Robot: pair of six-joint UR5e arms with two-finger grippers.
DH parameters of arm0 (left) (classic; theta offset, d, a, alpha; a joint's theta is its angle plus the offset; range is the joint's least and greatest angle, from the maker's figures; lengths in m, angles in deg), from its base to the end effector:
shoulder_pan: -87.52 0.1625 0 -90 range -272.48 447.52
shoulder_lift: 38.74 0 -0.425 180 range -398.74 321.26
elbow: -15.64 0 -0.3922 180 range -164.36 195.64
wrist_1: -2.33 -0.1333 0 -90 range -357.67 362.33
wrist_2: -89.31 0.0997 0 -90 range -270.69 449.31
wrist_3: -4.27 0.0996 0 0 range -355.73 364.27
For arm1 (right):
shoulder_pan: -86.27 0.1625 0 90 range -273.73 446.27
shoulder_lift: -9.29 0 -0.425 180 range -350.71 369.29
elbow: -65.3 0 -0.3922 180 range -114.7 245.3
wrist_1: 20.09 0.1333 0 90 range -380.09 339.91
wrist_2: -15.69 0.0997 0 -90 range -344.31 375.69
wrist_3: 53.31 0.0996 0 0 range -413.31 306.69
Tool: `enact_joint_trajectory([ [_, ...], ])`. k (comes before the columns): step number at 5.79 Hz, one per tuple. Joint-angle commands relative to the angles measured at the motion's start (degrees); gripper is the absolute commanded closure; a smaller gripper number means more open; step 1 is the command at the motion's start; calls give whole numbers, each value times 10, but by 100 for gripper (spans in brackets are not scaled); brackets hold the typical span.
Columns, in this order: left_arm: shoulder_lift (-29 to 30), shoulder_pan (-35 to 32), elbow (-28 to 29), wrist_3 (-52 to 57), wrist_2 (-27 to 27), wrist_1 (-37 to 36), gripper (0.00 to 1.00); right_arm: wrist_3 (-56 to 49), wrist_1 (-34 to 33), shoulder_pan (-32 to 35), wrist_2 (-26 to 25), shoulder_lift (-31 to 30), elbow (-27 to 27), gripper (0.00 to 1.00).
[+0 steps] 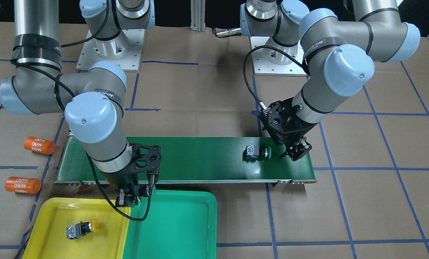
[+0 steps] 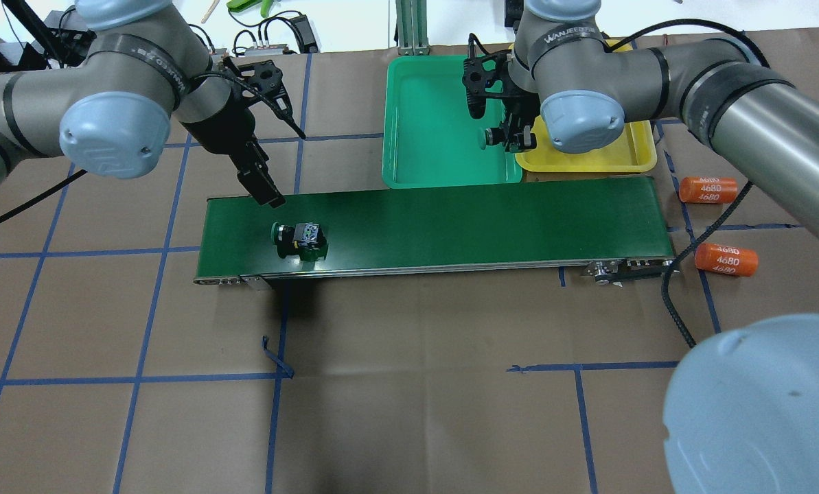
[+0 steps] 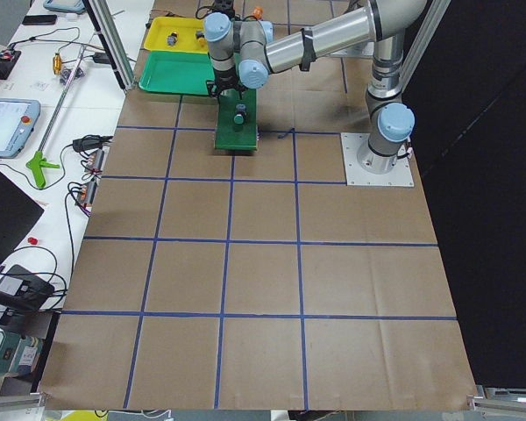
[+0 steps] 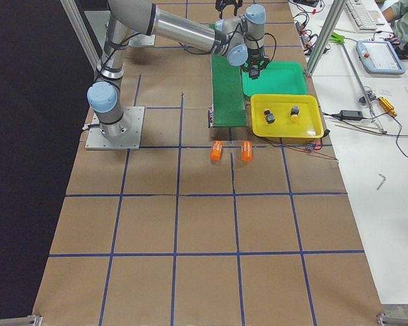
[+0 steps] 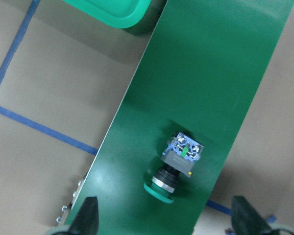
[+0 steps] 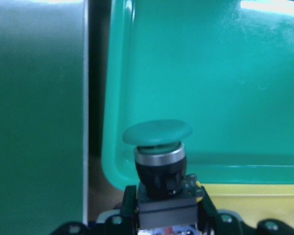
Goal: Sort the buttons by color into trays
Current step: 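Place the green button in the green tray with right gripper while left lifts away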
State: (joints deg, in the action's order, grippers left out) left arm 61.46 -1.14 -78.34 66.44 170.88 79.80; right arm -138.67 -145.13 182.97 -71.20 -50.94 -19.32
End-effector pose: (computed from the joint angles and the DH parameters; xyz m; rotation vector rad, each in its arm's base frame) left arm -0.1349 -0.5556 0.3834 -1.5162 -2.5890 0.0796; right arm 0.2176 -0.6637 0.2901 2.2031 -2.1145 0.2727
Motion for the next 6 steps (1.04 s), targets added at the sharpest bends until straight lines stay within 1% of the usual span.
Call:
enact_joint_trajectory([
  [1, -73, 4, 8, -221, 58, 35, 2, 40, -30, 9, 47, 71, 31, 79],
  [2, -93, 6, 10, -322, 69, 50, 2, 65, -29, 22, 48, 71, 32, 10],
  [3, -110, 6, 13, -461, 70, 71, 2, 66, -15, 22, 38, 56, 52, 0],
  [4, -114, 7, 15, -577, 70, 72, 2, 67, 79, 21, 34, 18, 75, 0],
  [5, -114, 7, 17, -619, 70, 71, 2, 67, 150, 19, 31, -22, 74, 0],
  [6, -113, 10, 17, -616, 69, 66, 2, 76, 251, 20, 16, -63, 71, 0],
])
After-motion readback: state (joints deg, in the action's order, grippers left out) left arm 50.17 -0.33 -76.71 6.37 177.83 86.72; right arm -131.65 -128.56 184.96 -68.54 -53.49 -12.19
